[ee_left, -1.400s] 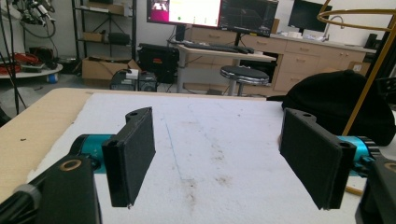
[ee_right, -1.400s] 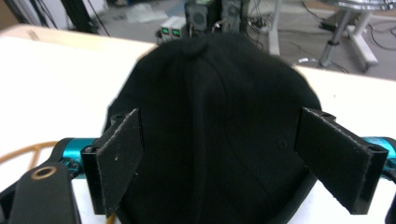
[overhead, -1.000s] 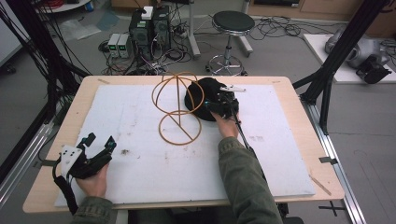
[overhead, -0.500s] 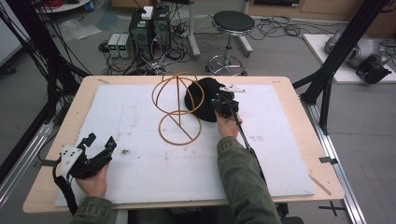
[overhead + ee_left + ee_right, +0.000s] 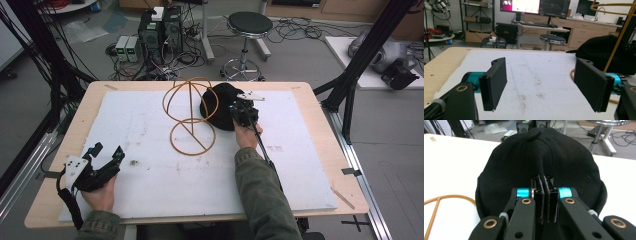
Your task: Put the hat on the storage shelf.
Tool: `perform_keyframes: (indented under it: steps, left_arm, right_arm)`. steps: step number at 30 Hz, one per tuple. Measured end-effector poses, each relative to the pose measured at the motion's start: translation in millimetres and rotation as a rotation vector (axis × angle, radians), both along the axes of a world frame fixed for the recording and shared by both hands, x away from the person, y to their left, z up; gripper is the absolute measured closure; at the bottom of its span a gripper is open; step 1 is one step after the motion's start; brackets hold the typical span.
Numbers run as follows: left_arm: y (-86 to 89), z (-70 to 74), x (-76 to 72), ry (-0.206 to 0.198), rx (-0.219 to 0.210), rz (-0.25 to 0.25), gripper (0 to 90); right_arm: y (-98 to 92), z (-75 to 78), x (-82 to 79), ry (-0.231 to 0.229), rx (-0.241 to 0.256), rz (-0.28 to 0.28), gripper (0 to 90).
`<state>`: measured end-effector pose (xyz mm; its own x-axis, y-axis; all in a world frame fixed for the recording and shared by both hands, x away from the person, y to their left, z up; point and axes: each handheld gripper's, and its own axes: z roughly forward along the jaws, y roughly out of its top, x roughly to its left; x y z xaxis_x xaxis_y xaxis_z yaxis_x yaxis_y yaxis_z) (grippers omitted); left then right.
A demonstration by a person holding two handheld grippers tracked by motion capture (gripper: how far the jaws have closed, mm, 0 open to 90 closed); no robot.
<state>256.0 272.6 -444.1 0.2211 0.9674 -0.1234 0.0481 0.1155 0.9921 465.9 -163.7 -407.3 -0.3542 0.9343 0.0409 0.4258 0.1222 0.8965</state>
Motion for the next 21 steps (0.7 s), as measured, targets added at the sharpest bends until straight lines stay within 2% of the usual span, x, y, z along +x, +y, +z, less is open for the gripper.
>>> perform_keyframes:
  steps: [1, 2, 4, 5, 7, 15, 21]
  left_arm:
    - [-0.2, 0.0, 0.1, -0.001, -0.001, 0.000, 26.9]
    - [-0.3, 0.0, 0.0, -0.001, -0.001, -0.001, 26.9]
    - [-0.5, 0.0, 0.1, -0.002, -0.001, -0.001, 26.9]
    - [-0.6, 0.0, 0.2, -0.002, 0.001, -0.001, 26.9]
    - [-1.1, 0.0, 0.2, -0.002, 0.001, -0.001, 27.1]
    - [-2.0, 0.4, 0.1, -0.003, 0.002, -0.002, 27.1]
    - [-2.6, 0.7, -0.1, -0.004, 0.005, -0.003, 27.1]
  right_arm:
    - [0.0, 0.0, 0.0, 0.000, 0.000, 0.000, 88.9]
    - [-3.3, 4.7, -3.7, -0.026, 0.011, -0.007, 88.9]
    - [-4.7, 8.0, -5.5, -0.038, 0.015, -0.010, 88.9]
    - [-7.9, 15.7, -9.6, -0.082, 0.011, -0.031, 89.0]
    - [-11.1, 24.2, -14.2, -0.118, -0.005, -0.043, 89.0]
    - [-37.5, 53.0, -30.2, -0.206, 0.089, -0.055, 88.9]
    - [-48.8, 69.0, -40.0, -0.259, 0.094, -0.075, 88.9]
